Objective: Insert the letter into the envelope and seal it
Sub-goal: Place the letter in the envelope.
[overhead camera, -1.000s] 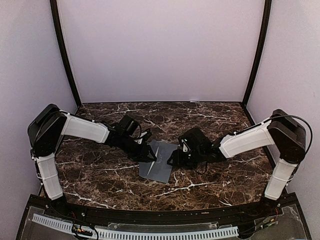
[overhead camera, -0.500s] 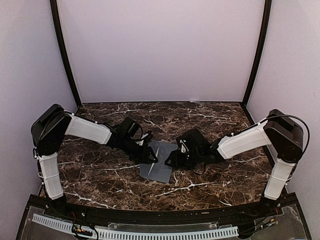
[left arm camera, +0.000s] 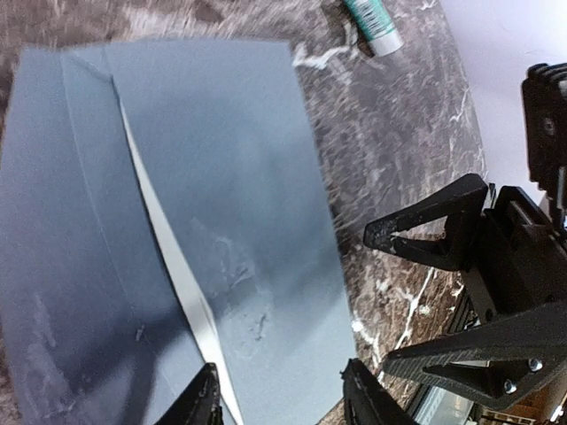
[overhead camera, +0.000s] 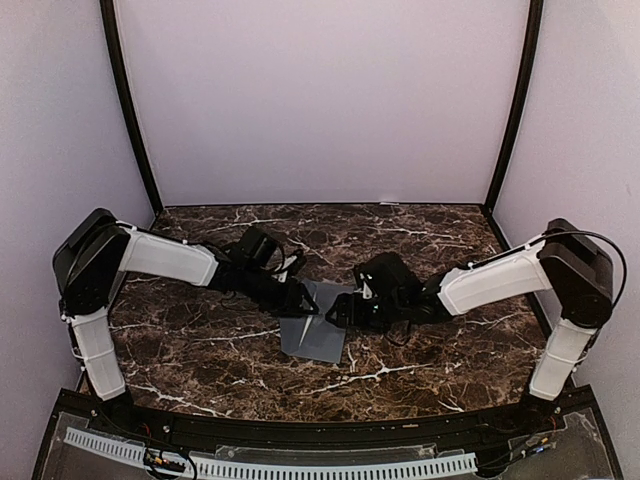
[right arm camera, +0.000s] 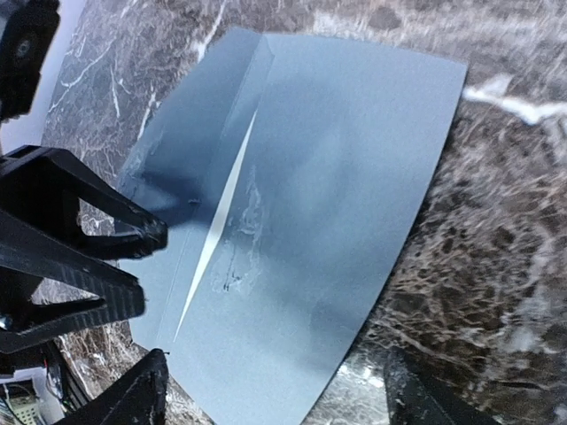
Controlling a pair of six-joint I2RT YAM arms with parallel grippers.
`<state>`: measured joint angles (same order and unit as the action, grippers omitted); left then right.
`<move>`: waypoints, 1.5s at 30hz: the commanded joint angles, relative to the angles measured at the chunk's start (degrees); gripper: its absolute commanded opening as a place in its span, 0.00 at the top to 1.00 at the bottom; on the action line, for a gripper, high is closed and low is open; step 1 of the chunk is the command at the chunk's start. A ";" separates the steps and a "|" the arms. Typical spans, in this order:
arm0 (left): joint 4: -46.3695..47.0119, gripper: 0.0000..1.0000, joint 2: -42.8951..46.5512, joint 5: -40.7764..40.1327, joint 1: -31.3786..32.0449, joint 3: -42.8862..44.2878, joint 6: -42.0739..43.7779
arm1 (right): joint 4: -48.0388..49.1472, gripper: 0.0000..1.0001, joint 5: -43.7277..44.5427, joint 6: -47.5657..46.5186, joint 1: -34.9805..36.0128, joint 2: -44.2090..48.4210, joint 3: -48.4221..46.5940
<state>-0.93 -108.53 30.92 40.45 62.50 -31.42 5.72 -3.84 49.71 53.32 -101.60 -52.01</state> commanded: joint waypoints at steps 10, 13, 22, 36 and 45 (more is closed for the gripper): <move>-8.81 0.25 22.83 -20.18 -4.70 -1.51 -1.20 | -10.42 0.01 17.57 -12.39 -6.17 27.81 3.97; -10.46 0.20 25.64 -22.84 -6.20 -3.64 -3.00 | -9.11 0.01 18.69 -13.75 -10.09 32.27 6.49; -13.72 0.18 32.27 -28.77 -8.52 -13.42 -8.96 | -11.00 0.01 24.78 -21.02 -12.54 37.31 7.56; -8.93 0.18 35.98 -22.42 -11.57 -23.21 -13.03 | -5.25 0.01 12.96 -21.36 -13.42 34.98 9.83; -4.06 0.19 32.84 -16.63 -12.50 -22.84 -11.97 | -4.38 0.02 13.80 -18.91 -13.35 32.63 9.49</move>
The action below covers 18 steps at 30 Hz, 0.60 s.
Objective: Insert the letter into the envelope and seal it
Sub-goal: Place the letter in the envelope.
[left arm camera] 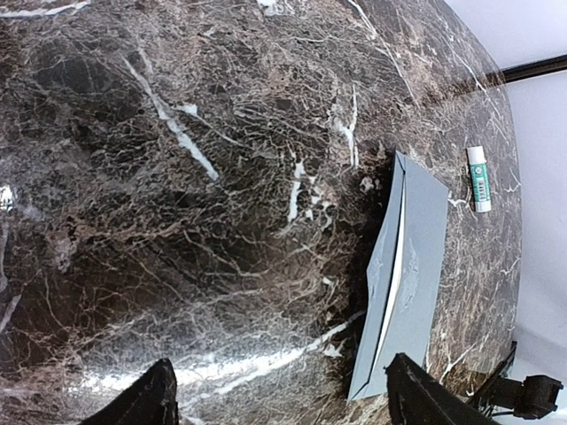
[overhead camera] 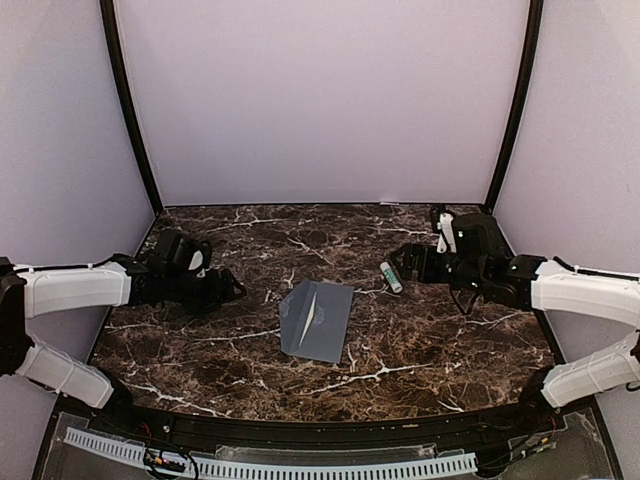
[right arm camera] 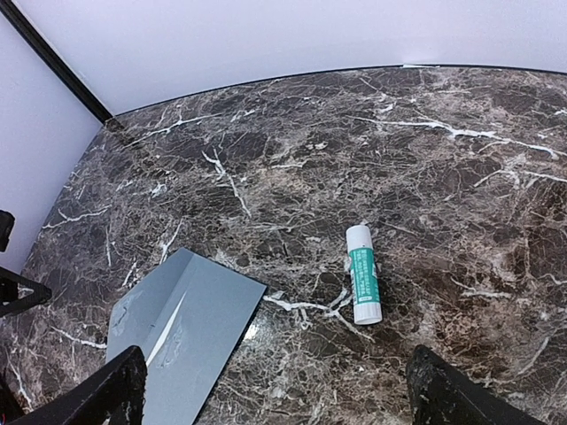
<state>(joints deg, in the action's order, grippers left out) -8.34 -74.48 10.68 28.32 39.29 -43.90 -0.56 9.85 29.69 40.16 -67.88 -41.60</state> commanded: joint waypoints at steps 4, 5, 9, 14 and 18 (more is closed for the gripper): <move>3.91 0.19 -1.23 3.30 -0.43 0.02 4.24 | 1.80 0.02 0.38 1.69 -0.18 -0.70 -0.32; 4.73 0.19 -1.39 3.61 -0.51 -0.24 4.87 | 2.10 0.02 0.25 1.87 -0.17 -0.46 0.09; 8.64 0.19 -3.24 8.11 -0.54 -1.10 6.91 | 3.10 0.03 2.17 2.67 -0.17 0.21 1.91; 10.91 0.20 -4.80 11.10 -0.52 -1.98 10.82 | 4.77 0.03 3.06 5.24 -0.17 2.27 3.53; 10.26 0.20 -5.54 11.80 -0.46 -1.53 13.60 | 5.11 0.03 2.72 6.15 -0.17 2.43 3.16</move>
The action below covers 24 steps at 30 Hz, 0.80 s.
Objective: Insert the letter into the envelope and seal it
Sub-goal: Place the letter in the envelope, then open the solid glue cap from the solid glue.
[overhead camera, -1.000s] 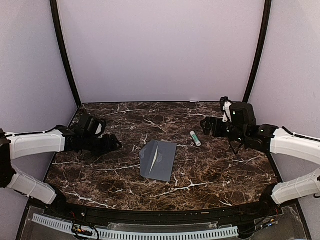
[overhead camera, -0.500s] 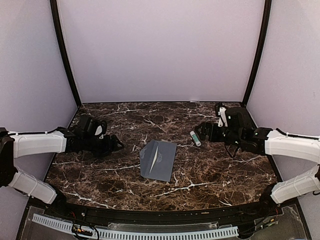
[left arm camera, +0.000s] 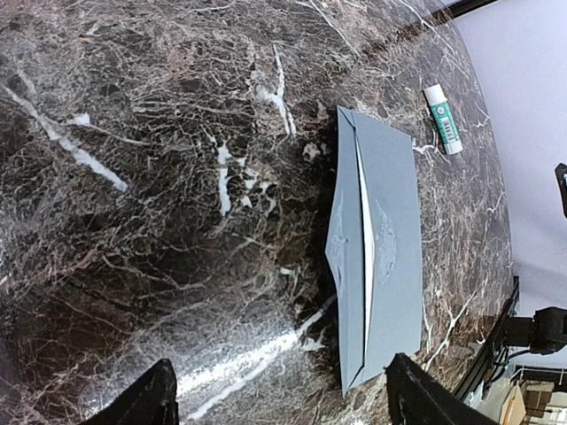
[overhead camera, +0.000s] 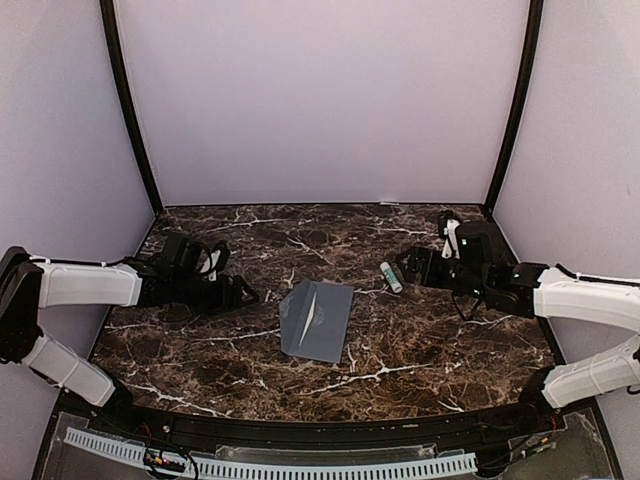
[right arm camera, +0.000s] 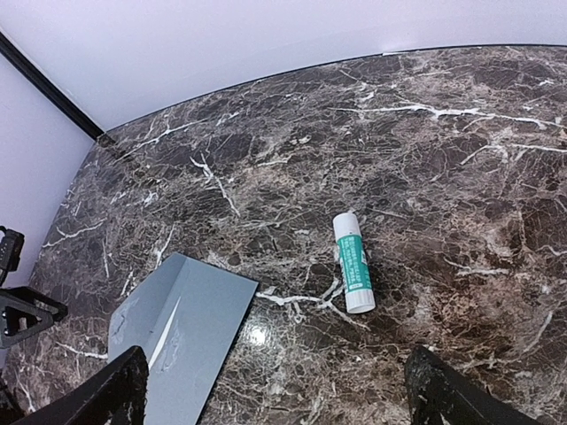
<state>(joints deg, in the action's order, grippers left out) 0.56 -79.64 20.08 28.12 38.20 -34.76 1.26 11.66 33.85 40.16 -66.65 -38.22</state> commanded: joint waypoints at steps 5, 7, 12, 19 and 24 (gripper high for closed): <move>8.10 0.20 -2.79 7.61 0.93 -1.33 1.83 | 1.01 0.03 1.51 1.19 -0.17 -0.78 -2.95; 9.50 0.20 -3.89 7.77 2.57 -1.07 1.39 | 0.58 0.03 1.48 1.11 -0.17 -1.45 -3.58; 11.09 0.22 -6.71 7.79 5.62 -0.14 0.13 | 2.75 0.03 0.66 2.28 -0.08 -1.88 -2.55; 11.80 0.28 -10.80 7.20 9.26 0.18 -2.27 | 5.14 0.03 0.45 3.30 -0.08 -2.34 -1.33; 12.45 0.33 -13.28 7.01 10.19 0.97 -3.08 | 6.32 0.03 0.12 3.38 -0.08 -2.43 -0.06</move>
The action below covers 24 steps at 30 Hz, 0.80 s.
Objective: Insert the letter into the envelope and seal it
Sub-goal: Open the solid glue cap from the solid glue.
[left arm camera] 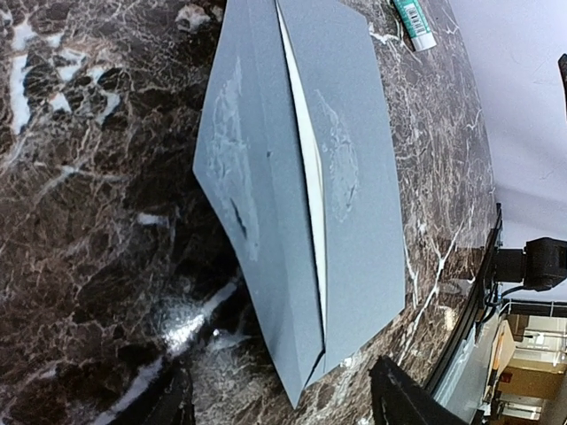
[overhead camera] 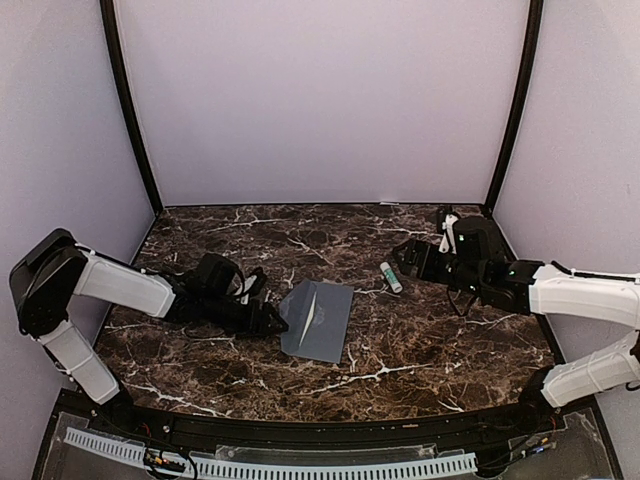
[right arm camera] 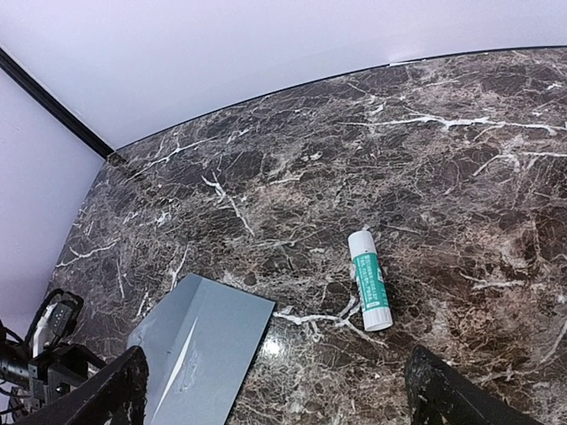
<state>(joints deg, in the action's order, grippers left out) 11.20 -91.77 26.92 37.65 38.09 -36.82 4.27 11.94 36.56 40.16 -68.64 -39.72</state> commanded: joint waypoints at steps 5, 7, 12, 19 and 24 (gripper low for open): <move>1.73 0.40 -4.33 0.19 1.01 2.98 -2.02 | 3.65 0.03 0.00 0.74 -0.13 -0.50 2.28; 2.02 0.47 -5.21 0.33 1.14 3.57 -2.25 | 3.64 0.03 0.09 0.75 -0.08 -0.52 2.41; 2.25 0.65 -6.23 -0.37 1.20 4.48 -2.22 | 4.13 0.03 0.29 0.86 -0.11 -0.39 3.26; 2.76 0.93 -7.59 -1.07 1.19 6.13 -2.84 | 3.63 0.03 -0.19 1.03 -0.08 -0.30 3.43; 1.60 1.00 -7.74 -0.20 1.04 7.76 -2.95 | 3.96 0.03 0.69 1.37 -0.05 1.28 4.82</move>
<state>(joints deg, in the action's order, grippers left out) 13.52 -99.44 26.02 38.54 43.64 -39.79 6.28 11.81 37.23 40.16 -68.86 -36.62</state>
